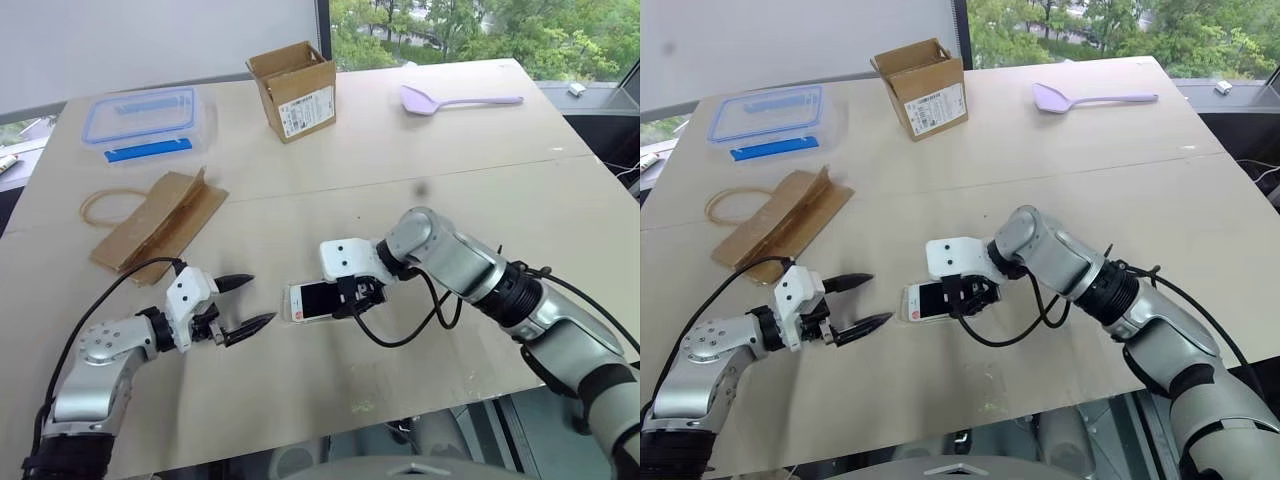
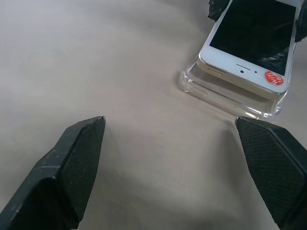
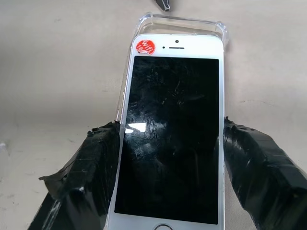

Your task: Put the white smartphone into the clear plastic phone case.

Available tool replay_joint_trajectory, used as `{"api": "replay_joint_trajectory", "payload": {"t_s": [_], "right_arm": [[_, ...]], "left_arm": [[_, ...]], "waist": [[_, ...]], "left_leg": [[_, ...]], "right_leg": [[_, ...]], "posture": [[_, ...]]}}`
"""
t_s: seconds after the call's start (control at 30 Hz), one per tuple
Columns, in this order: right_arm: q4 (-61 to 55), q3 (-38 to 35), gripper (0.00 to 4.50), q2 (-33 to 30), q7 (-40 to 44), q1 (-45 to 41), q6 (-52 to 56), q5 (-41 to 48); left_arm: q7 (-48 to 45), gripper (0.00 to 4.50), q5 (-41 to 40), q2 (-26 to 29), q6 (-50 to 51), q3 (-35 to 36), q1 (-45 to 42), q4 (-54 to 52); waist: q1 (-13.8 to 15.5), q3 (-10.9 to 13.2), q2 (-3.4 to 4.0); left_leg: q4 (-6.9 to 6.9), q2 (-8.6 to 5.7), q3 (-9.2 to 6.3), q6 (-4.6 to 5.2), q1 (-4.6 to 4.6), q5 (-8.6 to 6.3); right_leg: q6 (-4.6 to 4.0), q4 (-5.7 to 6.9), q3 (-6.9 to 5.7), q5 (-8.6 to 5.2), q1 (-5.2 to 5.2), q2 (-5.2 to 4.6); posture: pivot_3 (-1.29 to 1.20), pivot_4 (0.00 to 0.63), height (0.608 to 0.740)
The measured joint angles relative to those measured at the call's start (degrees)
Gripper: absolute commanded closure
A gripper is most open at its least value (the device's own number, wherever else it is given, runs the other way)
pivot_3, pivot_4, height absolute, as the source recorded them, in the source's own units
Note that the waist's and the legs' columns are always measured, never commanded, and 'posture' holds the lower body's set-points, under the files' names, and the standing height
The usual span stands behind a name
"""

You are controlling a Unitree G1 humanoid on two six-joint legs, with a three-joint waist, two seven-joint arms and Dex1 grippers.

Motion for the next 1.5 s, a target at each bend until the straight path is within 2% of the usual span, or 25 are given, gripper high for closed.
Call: {"api": "replay_joint_trajectory", "payload": {"t_s": [0.07, 0.13, 0.3, 0.47, 0.53, 0.63, 0.73, 1.0, 1.17, 1.3, 1.5], "right_arm": [[0.15, -0.01, 0.62, 0.14, 0.01, 0.0, 0.05, -0.18], [1.14, 0.02, 0.06, 0.99, 0.09, 0.15, 0.51, -0.78], [1.55, -1.08, 0.06, 1.33, 0.45, 1.01, 3.0, 0.24], [-2.65, -7.38, 0.06, 0.94, 0.34, 1.01, 8.01, 4.44], [-5.89, -10.35, 0.06, -0.18, 0.06, 1.0, 9.44, 6.02], [-11.59, -11.83, 0.06, -5.62, 0.43, 2.18, 7.6, 6.63], [-11.4, -9.68, 0.06, -7.35, 0.66, 4.11, 4.29, 5.13], [-2.39, -3.59, 0.06, -2.33, -0.6, 4.84, -4.73, -0.14], [0.4, -1.65, 0.06, -2.17, -1.88, 4.58, -9.38, -4.65], [-0.95, -1.87, 0.06, -4.5, -1.02, 4.89, -10.07, -5.31], [-2.01, -2.72, 0.06, -8.57, 0.06, 5.44, -10.06, -5.68]], "left_arm": [[0.07, 0.0, 0.0, 0.0, 0.0, 0.0, 0.08, -0.01], [0.1, 0.0, 0.04, 0.0, 0.0, -0.03, 0.09, -0.01], [0.11, 0.0, 0.52, -0.09, -0.08, -0.24, -0.6, 0.08], [0.23, 0.0, 1.68, -0.64, -0.99, -1.03, -2.36, 0.97], [0.23, 0.0, 2.19, -0.93, -1.5, -1.89, -2.98, 1.28], [0.22, 0.0, 2.76, -1.1, -1.97, -2.5, -3.26, 1.32], [0.23, 0.0, 3.34, -1.21, -2.11, -3.08, -3.65, 1.37], [0.22, 0.0, 3.93, -1.44, -2.35, -4.72, -4.45, 1.37], [1.39, 0.0, 3.95, -1.45, -2.41, -4.68, -3.58, 0.63], [3.71, 0.0, 4.77, -3.11, -1.24, -5.99, -4.46, -0.33], [5.95, 0.0, 5.05, -6.4, 0.85, -9.79, -6.72, -1.79]], "waist": [[-0.01, 0.0, 0.0], [0.0, 0.0, 0.0], [0.14, 0.03, 0.04], [0.27, 0.02, 0.03], [0.38, 0.02, 0.03], [0.4, 0.0, 0.0], [0.31, 0.0, 0.0], [0.05, -0.02, -0.03], [0.17, -0.04, -0.02], [0.78, -0.05, 0.0], [1.68, -0.05, -0.01]], "left_leg": [[0.09, -0.01, 0.02, 0.01, 0.05, 0.0], [0.2, 0.0, 0.0, 0.14, 0.09, -0.08], [0.69, -0.01, -0.05, 0.17, -0.06, -0.11], [0.77, -0.01, -0.08, 0.17, -0.07, -0.1], [0.77, -0.02, -0.1, 0.17, -0.07, -0.1], [0.77, -0.04, -0.07, 0.17, -0.08, -0.11], [0.78, -0.05, -0.04, 0.18, -0.05, -0.11], [0.82, -0.03, 0.03, 0.18, 0.02, -0.1], [0.81, -0.03, 0.04, 0.17, 0.08, -0.1], [0.9, -0.08, -0.05, 0.18, 0.1, -0.1], [0.96, -0.17, -0.12, 0.2, 0.7, -0.12]], "right_leg": [[0.0, 0.18, 0.03, 0.0, 0.0, -0.01], [-0.02, 0.37, 0.03, -0.01, 0.0, -0.01], [-0.01, 0.61, 0.03, -0.01, 0.0, -0.01], [-0.02, 0.67, 0.03, 0.0, 0.01, -0.01], [-0.02, 0.68, 0.02, 0.0, 0.01, -0.01], [-0.02, 0.66, 0.02, 0.0, 0.03, -0.04], [-0.02, 0.68, 0.04, 0.0, 0.03, -0.04], [-0.02, 0.74, 0.13, 0.01, 0.05, -0.02], [-0.02, 0.75, 0.16, 0.01, 0.08, -0.01], [-0.02, 0.75, 0.15, 0.02, 0.24, -0.02], [0.01, 0.63, 0.19, -0.01, 0.96, -0.04]], "posture": [[0.0, 0.15, 0.74], [0.0, 0.15, 0.74], [0.0, 0.15, 0.74], [0.0, 0.15, 0.74], [0.0, 0.15, 0.74], [0.0, 0.15, 0.74], [0.0, 0.15, 0.74], [0.0, 0.15, 0.74], [0.0, 0.15, 0.74], [0.0, 0.15, 0.74], [0.0, 0.15, 0.74]]}}
